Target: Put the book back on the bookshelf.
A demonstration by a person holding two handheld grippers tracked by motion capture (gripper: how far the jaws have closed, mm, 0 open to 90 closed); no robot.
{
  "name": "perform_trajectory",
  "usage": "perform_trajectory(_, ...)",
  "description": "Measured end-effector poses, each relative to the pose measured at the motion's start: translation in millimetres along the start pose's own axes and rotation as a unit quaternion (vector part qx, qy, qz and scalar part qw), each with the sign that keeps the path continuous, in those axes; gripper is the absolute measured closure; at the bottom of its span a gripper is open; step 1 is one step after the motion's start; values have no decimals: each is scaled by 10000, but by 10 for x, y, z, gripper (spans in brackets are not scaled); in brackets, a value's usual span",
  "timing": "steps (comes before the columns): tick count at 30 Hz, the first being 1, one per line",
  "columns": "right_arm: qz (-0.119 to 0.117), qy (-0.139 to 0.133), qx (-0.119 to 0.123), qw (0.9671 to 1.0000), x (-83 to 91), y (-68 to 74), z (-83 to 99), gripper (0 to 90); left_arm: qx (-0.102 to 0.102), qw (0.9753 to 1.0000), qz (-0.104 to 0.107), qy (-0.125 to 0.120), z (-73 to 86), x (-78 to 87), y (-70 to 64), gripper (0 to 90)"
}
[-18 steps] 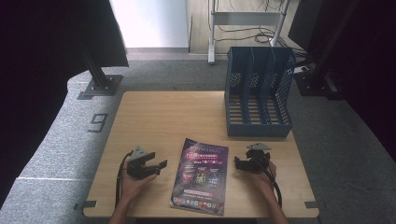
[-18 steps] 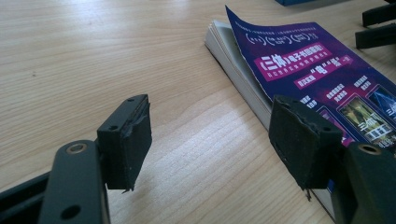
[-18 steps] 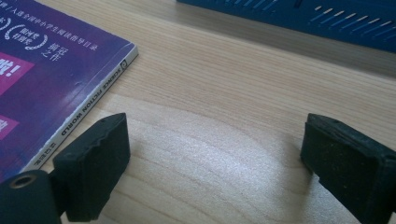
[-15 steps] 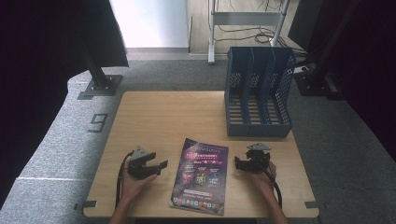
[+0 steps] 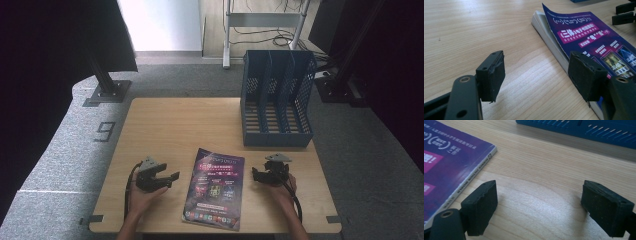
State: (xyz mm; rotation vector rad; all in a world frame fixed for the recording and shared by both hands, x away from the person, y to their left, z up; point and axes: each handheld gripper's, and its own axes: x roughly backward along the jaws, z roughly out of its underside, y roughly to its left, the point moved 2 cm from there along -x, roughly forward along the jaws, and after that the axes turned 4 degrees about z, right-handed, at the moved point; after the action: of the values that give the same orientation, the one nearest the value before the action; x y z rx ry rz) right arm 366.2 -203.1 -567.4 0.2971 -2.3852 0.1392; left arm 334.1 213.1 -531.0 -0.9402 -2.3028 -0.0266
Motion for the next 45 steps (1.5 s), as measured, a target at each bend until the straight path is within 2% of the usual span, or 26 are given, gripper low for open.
perform_trajectory(4, -46, -37, -15, 10000, 16, 3, -9, 137, 6, 10000, 8, -4, 2, 2, -2, 299)
perform_trajectory(9, -134, -323, -52, 9994, 128, 34, -53, 149, 50, 10000, 70, -30, 2, 6, 4, 299)
perform_trajectory(19, -380, -456, -148, 9981, 210, 87, -77, 162, 100, 9999, 79, -17, 12, -3, 23, 297)
perform_trajectory(24, -511, -578, -143, 9969, 263, 175, -109, 169, 102, 9999, 83, -38, 11, 5, 16, 296)
perform_trajectory(29, -647, -625, -17, 9959, 302, 299, -119, 170, 104, 9999, 110, 0, 17, -25, 0, 293)
perform_trajectory(45, -955, -547, 343, 9933, 253, 682, -83, 170, 129, 9998, 135, 102, 32, -77, -19, 288)
